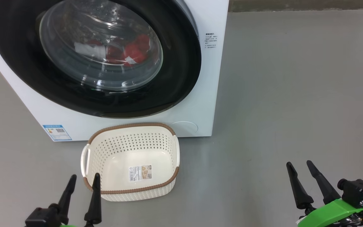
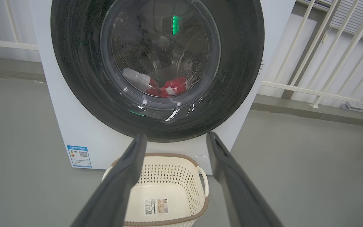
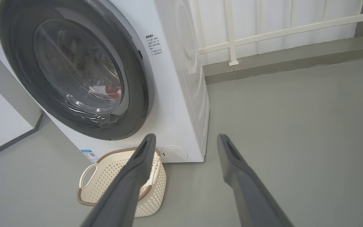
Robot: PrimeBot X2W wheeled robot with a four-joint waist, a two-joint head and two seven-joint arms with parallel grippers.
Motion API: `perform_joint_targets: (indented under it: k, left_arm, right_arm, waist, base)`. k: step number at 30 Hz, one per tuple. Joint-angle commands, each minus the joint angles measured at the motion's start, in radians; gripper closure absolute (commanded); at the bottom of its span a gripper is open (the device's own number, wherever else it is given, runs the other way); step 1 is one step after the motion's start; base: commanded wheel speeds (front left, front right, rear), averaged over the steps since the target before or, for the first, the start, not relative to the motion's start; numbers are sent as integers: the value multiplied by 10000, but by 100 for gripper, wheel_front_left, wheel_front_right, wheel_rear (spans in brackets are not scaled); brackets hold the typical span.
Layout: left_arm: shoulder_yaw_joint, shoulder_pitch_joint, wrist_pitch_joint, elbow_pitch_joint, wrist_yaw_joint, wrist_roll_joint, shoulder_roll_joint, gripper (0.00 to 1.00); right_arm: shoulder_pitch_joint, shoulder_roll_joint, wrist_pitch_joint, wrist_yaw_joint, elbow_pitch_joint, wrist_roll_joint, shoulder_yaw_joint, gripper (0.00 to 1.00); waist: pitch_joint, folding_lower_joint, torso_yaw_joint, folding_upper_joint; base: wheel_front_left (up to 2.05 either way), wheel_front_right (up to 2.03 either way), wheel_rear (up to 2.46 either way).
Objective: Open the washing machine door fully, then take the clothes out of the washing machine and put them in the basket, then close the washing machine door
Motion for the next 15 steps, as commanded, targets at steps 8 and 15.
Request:
perform_joint_targets:
  k: [8,15]
  left_arm:
    - [196,-105,-405,-522,-35,1399,162,0]
    - [361,-50,-561,-688,-23,2120,166,0]
  right_arm:
    - [-161,-301,-403,-9,-434,-1167,135,0]
    - [-58,-316,-557,-9,-553,-1716,-46,0]
  waist:
    - [36,0,-35,0]
    - [41,0,-18,0]
  base:
    - [0,0,0]
    - [0,0,0]
